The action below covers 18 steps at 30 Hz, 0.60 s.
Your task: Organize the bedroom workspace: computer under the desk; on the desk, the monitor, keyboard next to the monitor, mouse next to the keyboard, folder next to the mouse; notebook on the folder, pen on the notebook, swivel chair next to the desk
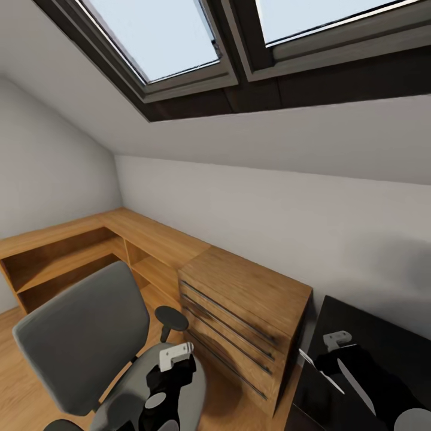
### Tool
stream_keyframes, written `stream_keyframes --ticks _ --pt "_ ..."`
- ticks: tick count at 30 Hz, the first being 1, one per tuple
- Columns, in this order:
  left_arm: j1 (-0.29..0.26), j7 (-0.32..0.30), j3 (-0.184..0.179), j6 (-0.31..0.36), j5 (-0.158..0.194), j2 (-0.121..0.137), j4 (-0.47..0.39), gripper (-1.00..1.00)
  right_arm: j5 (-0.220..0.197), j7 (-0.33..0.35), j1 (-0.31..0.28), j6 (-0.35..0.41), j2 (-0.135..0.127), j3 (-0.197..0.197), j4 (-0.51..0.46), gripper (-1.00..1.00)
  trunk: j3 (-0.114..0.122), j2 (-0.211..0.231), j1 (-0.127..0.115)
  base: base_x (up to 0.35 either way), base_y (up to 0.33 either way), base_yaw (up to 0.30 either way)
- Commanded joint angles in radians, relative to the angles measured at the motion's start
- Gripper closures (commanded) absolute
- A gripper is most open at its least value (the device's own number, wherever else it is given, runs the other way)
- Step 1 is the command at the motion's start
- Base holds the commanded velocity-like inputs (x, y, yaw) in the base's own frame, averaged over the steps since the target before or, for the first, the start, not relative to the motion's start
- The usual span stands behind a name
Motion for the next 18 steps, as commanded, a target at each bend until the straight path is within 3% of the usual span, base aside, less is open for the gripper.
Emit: stream_keyframes --ticks 1,8,13,18 --pt "-0.002 0.006 -0.003 0.007 0.001 0.000 -0.002 -1.00 -0.008 -0.002 -0.001 0.004 -0.001 0.005 -0.002 -1.00 -0.005 -0.009 0.004 0.000 0.000 0.000" --pt "-0.002 0.006 -0.007 0.007 0.001 -0.001 -0.002 -1.00 0.007 0.000 -0.001 0.004 -0.001 0.005 -0.003 -1.00 -0.027 -0.058 0.031 0.000 0.000 0.000" --pt "-0.002 0.005 -0.035 -0.008 -0.002 -0.029 -0.007 -1.00 0.026 0.028 -0.002 -0.024 0.027 -0.009 -0.016 -1.00 -0.027 -0.058 0.031 0.000 0.000 0.000" --pt "-0.002 0.007 -0.060 -0.006 -0.002 -0.047 -0.007 -1.00 -0.003 0.015 -0.003 -0.027 0.056 -0.018 -0.032 -1.00 -0.027 -0.058 0.031 0.000 0.000 0.000"
